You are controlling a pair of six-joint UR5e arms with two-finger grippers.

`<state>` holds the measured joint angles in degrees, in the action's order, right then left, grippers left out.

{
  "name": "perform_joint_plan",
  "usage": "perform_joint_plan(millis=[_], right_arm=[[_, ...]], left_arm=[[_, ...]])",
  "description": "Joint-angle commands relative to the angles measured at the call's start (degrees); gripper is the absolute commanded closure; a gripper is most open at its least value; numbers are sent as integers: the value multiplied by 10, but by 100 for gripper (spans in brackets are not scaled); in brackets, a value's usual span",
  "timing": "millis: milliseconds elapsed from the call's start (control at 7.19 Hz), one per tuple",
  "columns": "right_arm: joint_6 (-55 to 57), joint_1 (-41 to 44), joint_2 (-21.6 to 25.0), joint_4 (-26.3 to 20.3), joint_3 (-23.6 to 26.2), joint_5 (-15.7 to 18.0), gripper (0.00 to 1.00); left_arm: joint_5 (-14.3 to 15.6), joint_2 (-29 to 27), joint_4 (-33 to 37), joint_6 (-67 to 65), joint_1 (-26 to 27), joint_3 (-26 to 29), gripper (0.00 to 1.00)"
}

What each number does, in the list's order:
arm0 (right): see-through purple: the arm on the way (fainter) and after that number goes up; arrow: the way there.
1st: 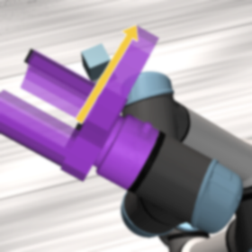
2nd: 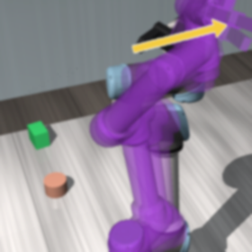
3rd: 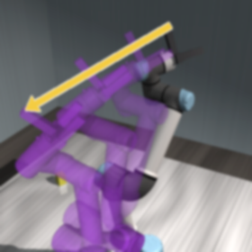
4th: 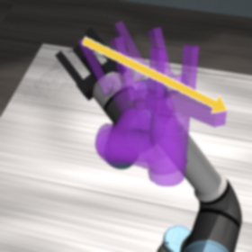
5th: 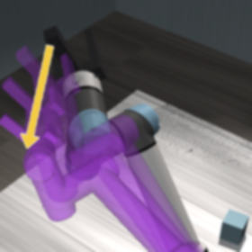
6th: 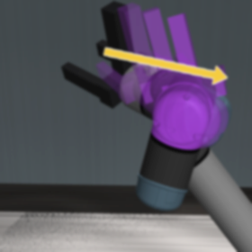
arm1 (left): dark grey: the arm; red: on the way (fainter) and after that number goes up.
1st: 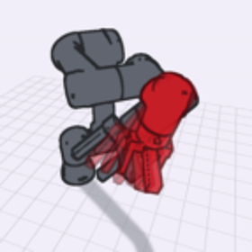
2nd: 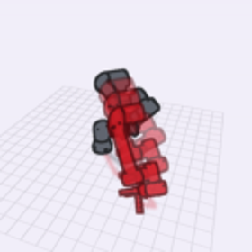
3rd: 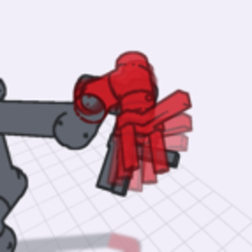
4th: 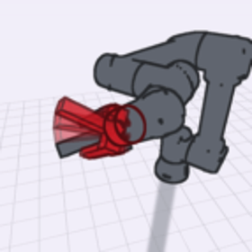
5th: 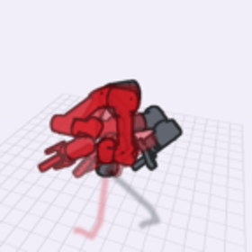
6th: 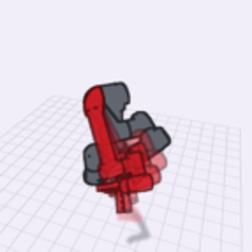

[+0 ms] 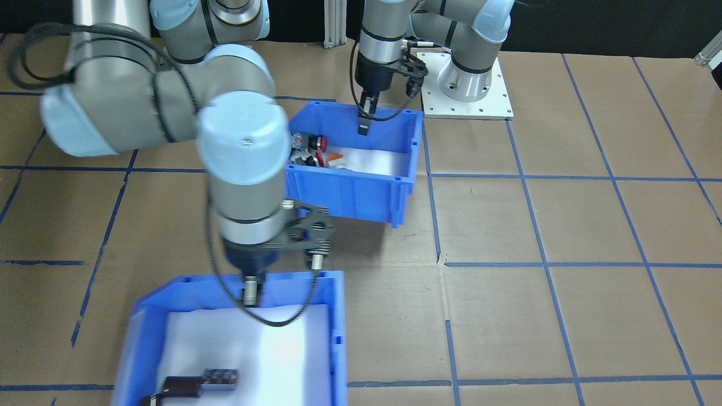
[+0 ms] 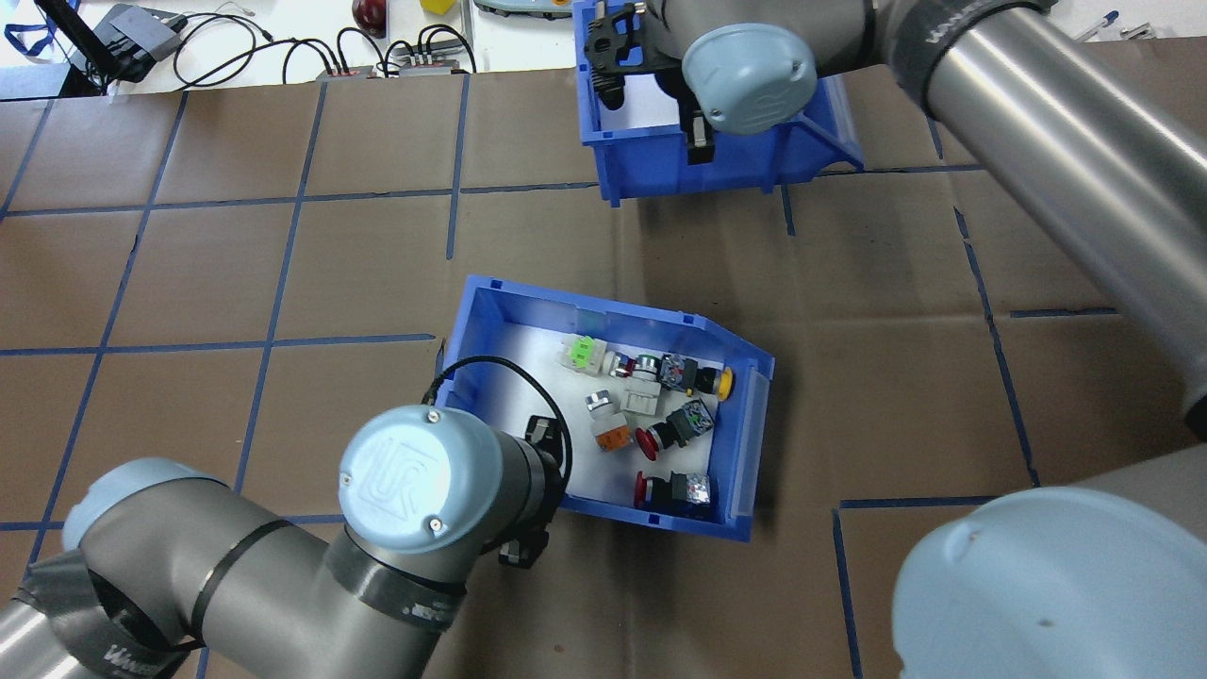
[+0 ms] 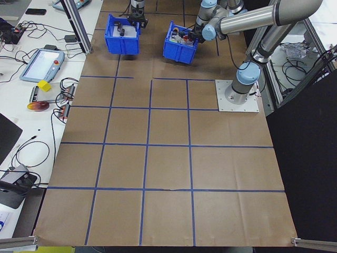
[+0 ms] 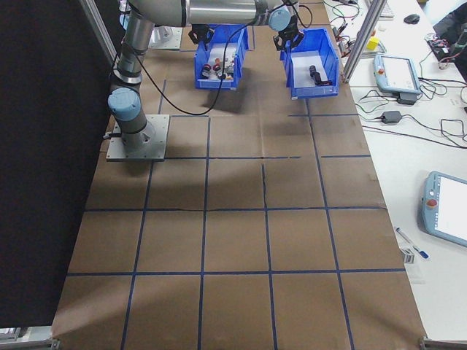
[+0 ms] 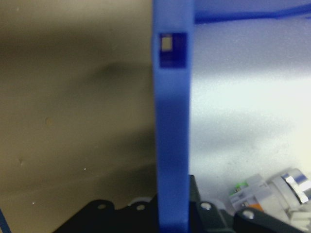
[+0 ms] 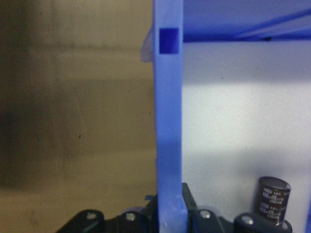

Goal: Place button box in front

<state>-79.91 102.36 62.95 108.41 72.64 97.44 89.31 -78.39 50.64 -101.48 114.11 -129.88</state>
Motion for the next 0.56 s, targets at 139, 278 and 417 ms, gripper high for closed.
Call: perform_joint_plan(millis=[139, 278, 417], right_arm=[[-140, -138, 85, 0, 73, -8, 92], [-175, -167, 113, 1, 107, -10, 92], [-194, -190, 138, 1, 146, -23, 92]], left_arm=[[-56, -20, 11, 161, -194, 36, 100], [-65, -59, 13, 174, -208, 81, 100], [-66, -127, 14, 169, -208, 142, 100]])
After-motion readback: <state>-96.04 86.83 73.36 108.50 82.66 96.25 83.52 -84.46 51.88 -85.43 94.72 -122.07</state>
